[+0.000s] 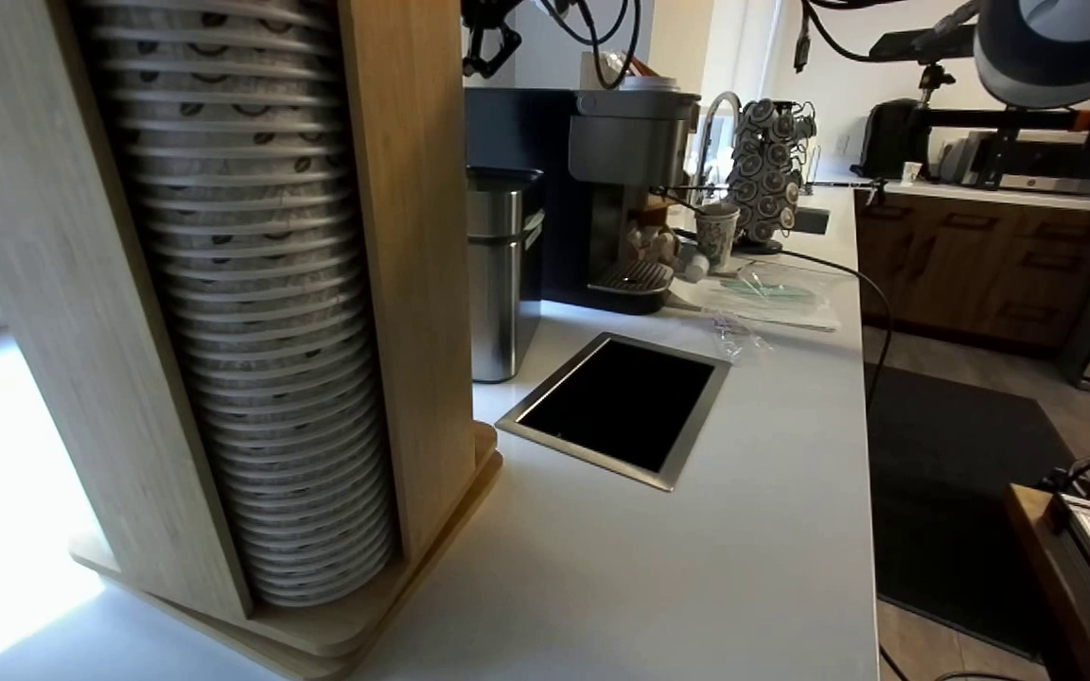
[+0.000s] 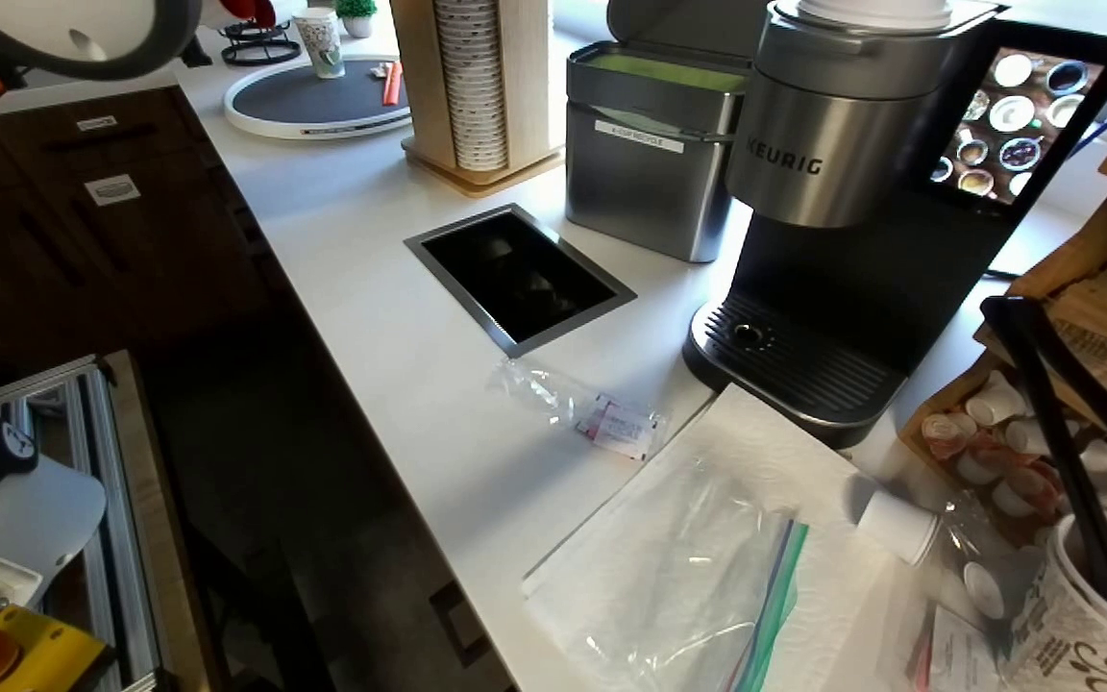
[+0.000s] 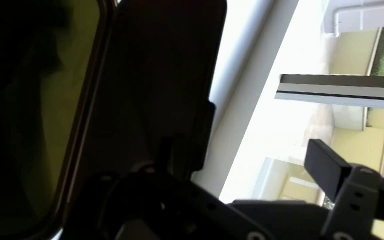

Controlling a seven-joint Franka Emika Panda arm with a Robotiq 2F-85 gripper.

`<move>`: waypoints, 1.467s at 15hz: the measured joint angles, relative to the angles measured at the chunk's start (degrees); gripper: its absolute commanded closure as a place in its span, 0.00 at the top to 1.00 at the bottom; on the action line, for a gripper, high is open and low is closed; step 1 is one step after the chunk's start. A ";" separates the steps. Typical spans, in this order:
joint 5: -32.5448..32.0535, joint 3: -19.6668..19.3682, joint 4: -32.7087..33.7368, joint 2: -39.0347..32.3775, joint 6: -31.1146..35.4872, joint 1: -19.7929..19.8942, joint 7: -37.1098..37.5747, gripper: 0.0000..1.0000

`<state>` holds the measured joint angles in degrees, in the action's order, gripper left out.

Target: Open the bin

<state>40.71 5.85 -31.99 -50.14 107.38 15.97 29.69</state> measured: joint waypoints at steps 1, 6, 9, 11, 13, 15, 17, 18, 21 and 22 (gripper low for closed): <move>1.09 0.91 0.05 0.00 1.45 0.10 -1.30 1.00; 3.31 3.43 0.25 0.21 3.89 0.35 -4.79 1.00; 0.66 0.86 0.16 2.05 2.14 1.11 -4.83 1.00; -2.34 -1.67 0.15 4.71 -1.09 2.29 -5.66 1.00; -3.63 -2.55 0.13 7.98 -9.13 4.23 -8.28 1.00; -4.61 -3.03 -0.01 11.27 -18.09 6.08 -10.79 1.00; -6.72 -4.15 -0.21 14.30 -25.78 7.34 -13.36 1.00; -8.23 -4.97 -0.24 15.62 -28.80 7.67 -14.75 1.00; -14.02 -7.88 -0.32 19.35 -34.70 7.96 -20.65 1.00; -16.08 -8.72 -0.35 20.49 -35.37 7.91 -23.14 1.00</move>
<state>24.63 -2.87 -32.33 -29.64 72.01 23.88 6.55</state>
